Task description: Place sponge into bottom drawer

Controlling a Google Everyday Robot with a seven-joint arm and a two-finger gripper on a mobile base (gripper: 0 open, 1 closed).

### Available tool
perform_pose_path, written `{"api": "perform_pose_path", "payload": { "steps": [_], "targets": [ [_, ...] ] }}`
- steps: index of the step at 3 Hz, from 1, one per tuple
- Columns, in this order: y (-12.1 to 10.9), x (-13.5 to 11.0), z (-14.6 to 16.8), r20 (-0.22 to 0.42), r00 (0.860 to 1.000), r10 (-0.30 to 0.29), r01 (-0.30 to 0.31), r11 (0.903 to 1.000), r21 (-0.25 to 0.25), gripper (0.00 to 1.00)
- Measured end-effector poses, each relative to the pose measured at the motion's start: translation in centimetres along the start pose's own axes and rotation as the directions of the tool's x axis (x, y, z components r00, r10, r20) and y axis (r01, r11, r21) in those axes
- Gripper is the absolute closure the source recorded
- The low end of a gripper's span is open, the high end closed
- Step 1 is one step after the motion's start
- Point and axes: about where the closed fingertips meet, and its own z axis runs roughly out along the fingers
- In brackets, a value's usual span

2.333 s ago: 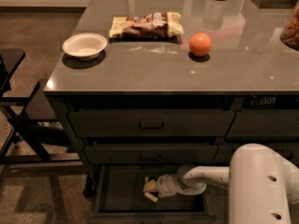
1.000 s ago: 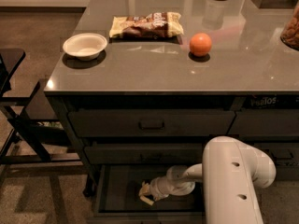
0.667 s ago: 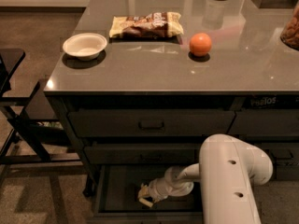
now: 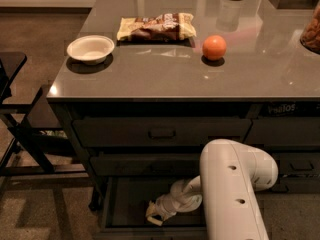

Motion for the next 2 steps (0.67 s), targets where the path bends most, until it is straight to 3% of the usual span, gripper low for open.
{"api": "perform_pose_path", "payload": {
  "steps": [2],
  "targets": [
    [0.00,0.00,0.00,0.000,1.000,0.000,0.000,1.0000,0.000,0.57]
  ]
}}
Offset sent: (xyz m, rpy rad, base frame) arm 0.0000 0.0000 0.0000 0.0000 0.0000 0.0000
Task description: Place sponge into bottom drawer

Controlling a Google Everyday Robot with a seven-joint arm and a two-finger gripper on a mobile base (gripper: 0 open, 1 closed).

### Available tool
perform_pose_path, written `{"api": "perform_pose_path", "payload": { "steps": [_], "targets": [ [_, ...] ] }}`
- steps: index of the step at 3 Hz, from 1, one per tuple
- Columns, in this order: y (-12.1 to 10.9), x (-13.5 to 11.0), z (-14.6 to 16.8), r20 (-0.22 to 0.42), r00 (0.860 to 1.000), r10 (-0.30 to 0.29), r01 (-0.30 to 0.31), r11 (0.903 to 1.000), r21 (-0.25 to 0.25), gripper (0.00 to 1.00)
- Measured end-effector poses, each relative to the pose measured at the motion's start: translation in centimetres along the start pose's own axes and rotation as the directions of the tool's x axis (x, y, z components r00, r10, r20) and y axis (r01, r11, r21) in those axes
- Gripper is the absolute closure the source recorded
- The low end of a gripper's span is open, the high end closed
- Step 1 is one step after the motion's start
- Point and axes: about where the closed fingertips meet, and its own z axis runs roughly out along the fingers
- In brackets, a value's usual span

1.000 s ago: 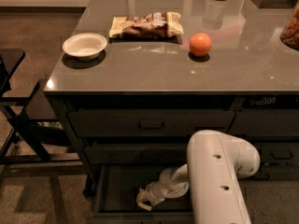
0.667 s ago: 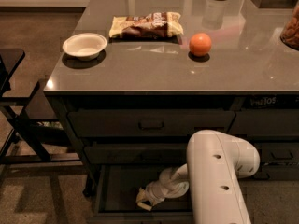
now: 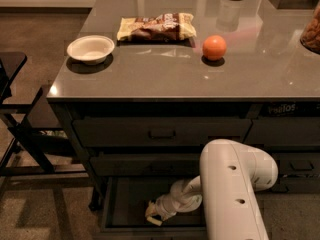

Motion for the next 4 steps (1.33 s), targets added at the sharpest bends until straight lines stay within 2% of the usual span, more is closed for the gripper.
{"api": "perform_pose_path", "payload": {
  "steps": [2,3,4],
  "targets": [
    [0.00,0.00,0.00,0.000,1.000,0.000,0.000,1.0000,0.000,0.11],
    [0.00,0.01,0.01,0.000,1.000,0.000,0.000,1.0000,0.000,0.00],
    [0.00,0.01,0.01,0.000,1.000,0.000,0.000,1.0000,0.000,0.00]
  ]
}}
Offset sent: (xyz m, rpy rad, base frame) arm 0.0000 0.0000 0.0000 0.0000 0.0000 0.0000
